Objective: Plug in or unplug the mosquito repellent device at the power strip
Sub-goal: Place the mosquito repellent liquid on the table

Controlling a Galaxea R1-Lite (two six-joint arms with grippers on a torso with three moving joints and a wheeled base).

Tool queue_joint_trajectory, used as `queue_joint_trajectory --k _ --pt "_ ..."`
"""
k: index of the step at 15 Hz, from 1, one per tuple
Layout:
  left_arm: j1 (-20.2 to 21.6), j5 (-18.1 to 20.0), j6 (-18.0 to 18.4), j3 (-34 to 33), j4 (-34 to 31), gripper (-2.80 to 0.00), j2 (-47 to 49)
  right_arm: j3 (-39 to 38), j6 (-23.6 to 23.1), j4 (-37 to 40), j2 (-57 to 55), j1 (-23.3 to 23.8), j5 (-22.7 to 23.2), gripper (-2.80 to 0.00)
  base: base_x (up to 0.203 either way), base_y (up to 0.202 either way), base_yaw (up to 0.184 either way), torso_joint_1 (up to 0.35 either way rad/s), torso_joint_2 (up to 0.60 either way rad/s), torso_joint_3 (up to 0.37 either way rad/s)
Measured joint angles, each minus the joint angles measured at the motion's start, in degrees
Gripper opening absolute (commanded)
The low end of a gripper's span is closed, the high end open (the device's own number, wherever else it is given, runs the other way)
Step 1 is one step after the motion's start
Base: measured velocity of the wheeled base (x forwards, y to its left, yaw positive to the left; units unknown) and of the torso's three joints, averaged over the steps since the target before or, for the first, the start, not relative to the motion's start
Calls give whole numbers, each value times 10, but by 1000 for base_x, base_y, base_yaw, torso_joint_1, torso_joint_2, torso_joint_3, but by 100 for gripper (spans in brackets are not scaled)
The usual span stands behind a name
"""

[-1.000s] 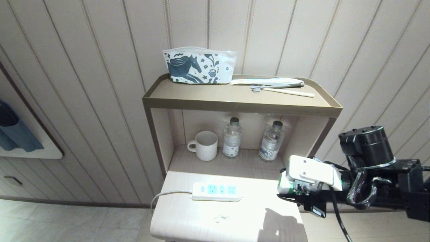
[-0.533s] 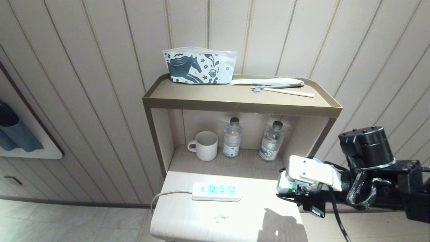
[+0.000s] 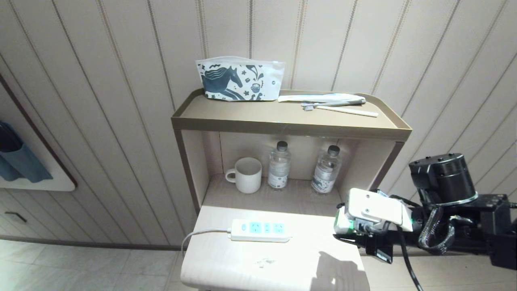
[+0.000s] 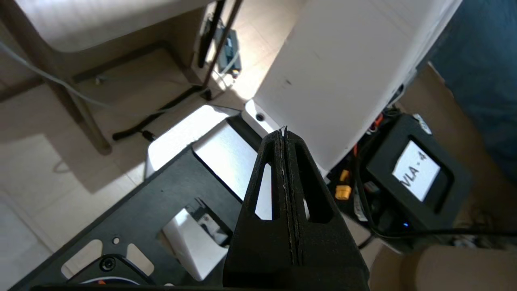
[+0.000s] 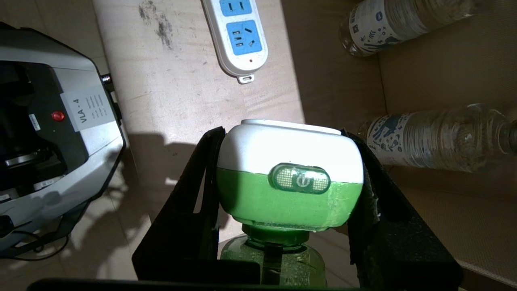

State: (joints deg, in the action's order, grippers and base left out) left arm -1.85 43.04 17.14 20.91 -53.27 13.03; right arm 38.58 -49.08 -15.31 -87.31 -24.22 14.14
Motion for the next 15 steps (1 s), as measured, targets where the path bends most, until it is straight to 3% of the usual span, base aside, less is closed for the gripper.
queue_joint_trajectory --k 2,3,4,5,6,7,9,11,12,13,15 --pt "4 -47 -29 4 -10 -280 -52 0 5 -10 -1 1 0 -280 0 0 0 0 0 0" --pt "7 -96 -58 4 -5 -280 -78 0 10 -22 -1 2 -1 -280 0 0 0 0 0 0" --pt "11 -139 -106 3 13 -280 -96 -1 18 -33 2 4 -1 -280 0 0 0 0 0 0" --pt "14 -156 -159 -6 48 -280 -107 0 30 -39 6 5 -2 -280 0 0 0 0 0 0" --pt "14 -249 -189 -38 136 -280 -116 5 55 -47 15 6 -4 -280 0 0 0 0 0 0" --pt "17 -427 -205 -84 210 -280 -121 10 85 -46 23 6 -4 -280 0 0 0 0 0 0" --pt "18 -492 -174 -154 366 -280 -127 27 163 -49 40 2 -9 -280 0 0 0 0 0 0" --pt "20 -466 -129 -179 459 -280 -129 37 255 -52 62 -14 -45 -280 0 0 0 0 0 0" --pt "18 -435 -100 -188 466 -280 -129 38 292 -48 73 -28 -73 -280 0 0 0 0 0 0" --pt "18 -419 -80 -191 468 -280 -129 40 312 -51 81 -35 -94 -280 0 0 0 0 0 0" --pt "19 -416 -81 -195 472 -280 -130 40 317 -49 89 -42 -100 -280 0 0 0 0 0 0"
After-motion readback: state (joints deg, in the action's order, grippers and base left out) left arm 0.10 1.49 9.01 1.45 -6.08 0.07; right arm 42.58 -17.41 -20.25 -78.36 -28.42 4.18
